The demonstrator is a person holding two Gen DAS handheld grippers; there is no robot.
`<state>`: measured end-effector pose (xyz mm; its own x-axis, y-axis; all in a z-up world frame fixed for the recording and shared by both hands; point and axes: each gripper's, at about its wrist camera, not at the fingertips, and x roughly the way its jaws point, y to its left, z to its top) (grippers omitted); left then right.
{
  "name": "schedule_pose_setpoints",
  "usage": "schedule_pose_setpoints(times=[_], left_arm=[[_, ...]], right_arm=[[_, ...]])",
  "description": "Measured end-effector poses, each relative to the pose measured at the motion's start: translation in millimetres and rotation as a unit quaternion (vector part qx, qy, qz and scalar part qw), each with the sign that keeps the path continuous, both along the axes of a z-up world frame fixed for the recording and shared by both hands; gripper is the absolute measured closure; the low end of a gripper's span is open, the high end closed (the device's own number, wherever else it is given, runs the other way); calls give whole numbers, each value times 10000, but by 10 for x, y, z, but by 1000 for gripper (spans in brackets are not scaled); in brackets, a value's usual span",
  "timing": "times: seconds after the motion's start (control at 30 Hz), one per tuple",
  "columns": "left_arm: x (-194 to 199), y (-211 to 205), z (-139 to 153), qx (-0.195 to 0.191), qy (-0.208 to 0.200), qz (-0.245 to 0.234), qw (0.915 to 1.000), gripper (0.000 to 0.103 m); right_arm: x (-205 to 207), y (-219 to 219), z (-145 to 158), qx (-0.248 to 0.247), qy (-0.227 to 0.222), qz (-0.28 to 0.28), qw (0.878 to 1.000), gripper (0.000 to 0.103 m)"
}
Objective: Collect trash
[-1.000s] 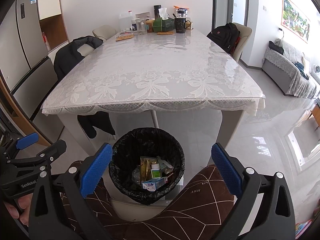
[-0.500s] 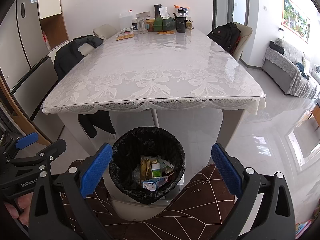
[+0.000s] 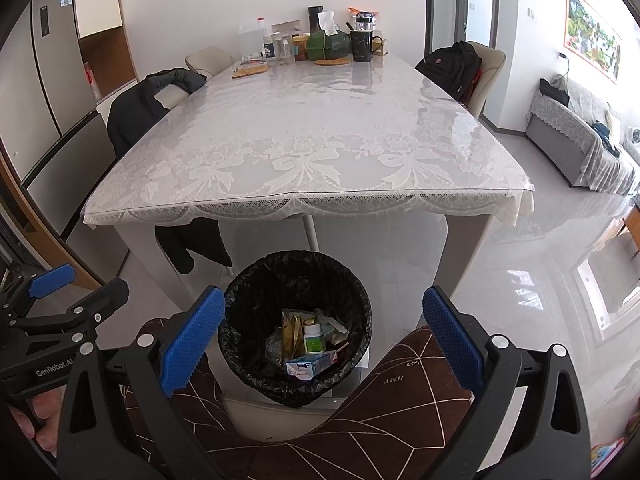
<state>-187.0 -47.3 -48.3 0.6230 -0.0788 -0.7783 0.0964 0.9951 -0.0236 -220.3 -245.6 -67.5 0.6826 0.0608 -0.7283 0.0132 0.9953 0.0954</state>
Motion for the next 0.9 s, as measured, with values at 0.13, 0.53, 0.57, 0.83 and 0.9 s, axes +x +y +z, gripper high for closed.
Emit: schedule_pose_setpoints(times=[0.13,0.53,0.57,0.83,0.9], left_arm=[[4,14,3,-30,9,23,10000,6],[16,22,-20,0,25,60,10000,6],[16,19,-20,1,27,58,10000,6],[8,11,-5,9,12,58,10000,6],[10,24,-2,-20,-1,72,10000,6]], right_arm=[[-1,5,-5,2,3,-1,10000,8],[-2,9,-6,8,7,-3,10000,8],[0,8,-4,10,5,-7,10000,8],[4,10,-11,23,-5,-8,10000,8],[9,4,-2,34,-31,-6,10000,8]])
